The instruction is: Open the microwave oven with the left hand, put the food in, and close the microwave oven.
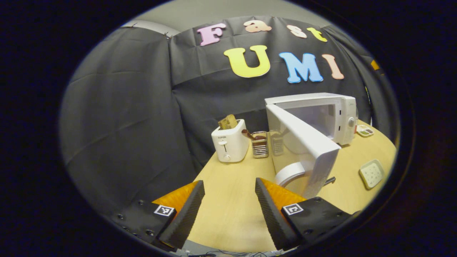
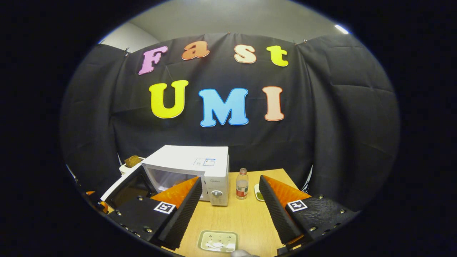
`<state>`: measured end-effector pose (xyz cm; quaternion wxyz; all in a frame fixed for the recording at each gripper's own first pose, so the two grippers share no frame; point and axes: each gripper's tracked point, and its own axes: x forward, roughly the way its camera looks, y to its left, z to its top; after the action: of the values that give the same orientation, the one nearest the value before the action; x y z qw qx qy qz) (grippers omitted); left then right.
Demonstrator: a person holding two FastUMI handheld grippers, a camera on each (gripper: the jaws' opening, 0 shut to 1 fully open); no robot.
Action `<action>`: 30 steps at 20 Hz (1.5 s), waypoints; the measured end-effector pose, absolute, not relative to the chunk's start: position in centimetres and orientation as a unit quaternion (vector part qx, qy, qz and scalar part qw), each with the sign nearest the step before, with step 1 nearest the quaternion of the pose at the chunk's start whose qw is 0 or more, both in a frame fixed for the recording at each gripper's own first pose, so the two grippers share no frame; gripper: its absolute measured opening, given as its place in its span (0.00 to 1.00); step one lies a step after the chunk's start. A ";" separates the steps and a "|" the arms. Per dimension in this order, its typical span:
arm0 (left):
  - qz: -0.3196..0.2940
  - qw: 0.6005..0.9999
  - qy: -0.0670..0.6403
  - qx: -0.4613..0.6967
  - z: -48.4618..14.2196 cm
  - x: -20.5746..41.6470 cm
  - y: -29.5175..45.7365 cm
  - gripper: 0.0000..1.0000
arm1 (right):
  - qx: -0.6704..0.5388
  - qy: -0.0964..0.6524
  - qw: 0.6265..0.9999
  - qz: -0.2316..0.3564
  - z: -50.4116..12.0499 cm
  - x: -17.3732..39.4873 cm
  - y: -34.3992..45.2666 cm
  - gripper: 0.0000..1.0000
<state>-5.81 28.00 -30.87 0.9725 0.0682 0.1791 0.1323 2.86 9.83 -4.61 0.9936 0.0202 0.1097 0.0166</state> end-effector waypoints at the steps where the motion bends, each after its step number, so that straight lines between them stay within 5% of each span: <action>1: 0.128 0.973 0.178 0.067 -30.9 -5.8 27.5 0.94 | 0.019 0.112 0.993 0.019 -4.8 2.8 9.8 0.98; 14: 0.004 0.983 0.173 0.055 -32.1 -2.6 11.1 0.94 | 0.013 0.152 0.988 0.009 -7.4 1.4 6.4 0.98; 30: -0.111 0.983 0.134 0.060 -30.4 10.0 -3.8 0.95 | 0.019 0.193 0.979 -0.056 -10.6 1.1 -2.2 0.98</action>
<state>10.05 -3.83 -30.36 0.9829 0.0597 0.1344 -0.1109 1.06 -2.15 -10.59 0.9794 0.0194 0.1929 -0.0565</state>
